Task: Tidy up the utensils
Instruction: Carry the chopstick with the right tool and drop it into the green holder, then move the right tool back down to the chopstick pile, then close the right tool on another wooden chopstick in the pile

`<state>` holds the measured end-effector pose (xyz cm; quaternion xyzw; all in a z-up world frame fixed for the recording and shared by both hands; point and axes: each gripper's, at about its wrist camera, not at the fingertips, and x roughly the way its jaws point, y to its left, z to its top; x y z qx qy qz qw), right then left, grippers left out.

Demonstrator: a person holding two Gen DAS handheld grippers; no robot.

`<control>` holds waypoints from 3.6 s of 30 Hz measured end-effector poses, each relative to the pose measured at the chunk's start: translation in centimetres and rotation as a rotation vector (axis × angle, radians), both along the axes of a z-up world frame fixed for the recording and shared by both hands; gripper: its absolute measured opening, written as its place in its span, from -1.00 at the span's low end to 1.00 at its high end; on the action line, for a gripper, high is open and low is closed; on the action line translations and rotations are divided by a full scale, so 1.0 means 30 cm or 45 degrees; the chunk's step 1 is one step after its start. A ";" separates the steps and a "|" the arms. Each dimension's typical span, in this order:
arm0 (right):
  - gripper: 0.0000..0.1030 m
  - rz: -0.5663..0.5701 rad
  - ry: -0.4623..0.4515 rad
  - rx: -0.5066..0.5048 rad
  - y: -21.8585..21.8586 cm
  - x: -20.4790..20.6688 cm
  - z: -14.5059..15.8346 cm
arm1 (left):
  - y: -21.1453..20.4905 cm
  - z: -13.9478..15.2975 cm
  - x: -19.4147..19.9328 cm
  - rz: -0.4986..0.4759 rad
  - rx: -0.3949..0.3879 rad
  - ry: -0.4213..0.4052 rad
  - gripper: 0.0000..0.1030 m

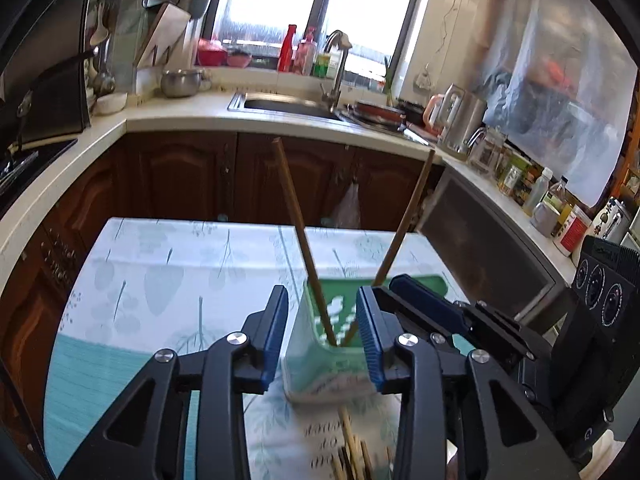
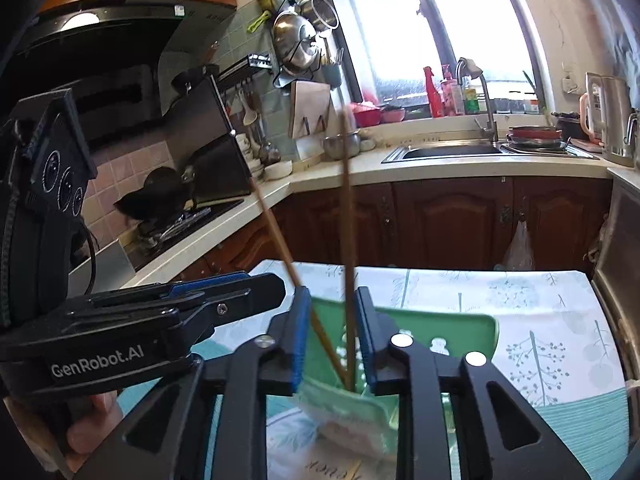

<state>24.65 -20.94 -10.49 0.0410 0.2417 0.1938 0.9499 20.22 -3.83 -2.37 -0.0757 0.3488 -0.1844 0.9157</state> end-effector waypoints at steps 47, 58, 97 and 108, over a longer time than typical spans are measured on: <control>-0.37 -0.114 0.764 -0.015 -0.052 -0.799 -0.170 | -0.008 -0.350 -0.561 -0.239 0.258 0.640 0.11; -0.42 -0.072 0.846 -0.033 -0.023 -0.724 -0.230 | 0.030 -0.389 -0.539 -0.187 0.185 0.715 0.01; -0.87 0.032 0.955 0.158 -0.005 -0.581 -0.312 | -0.074 -0.393 -0.295 -0.293 0.079 0.818 -0.73; -0.87 0.007 0.921 0.230 -0.068 -0.599 -0.266 | -0.148 -0.436 -0.157 -0.291 0.123 0.900 -0.82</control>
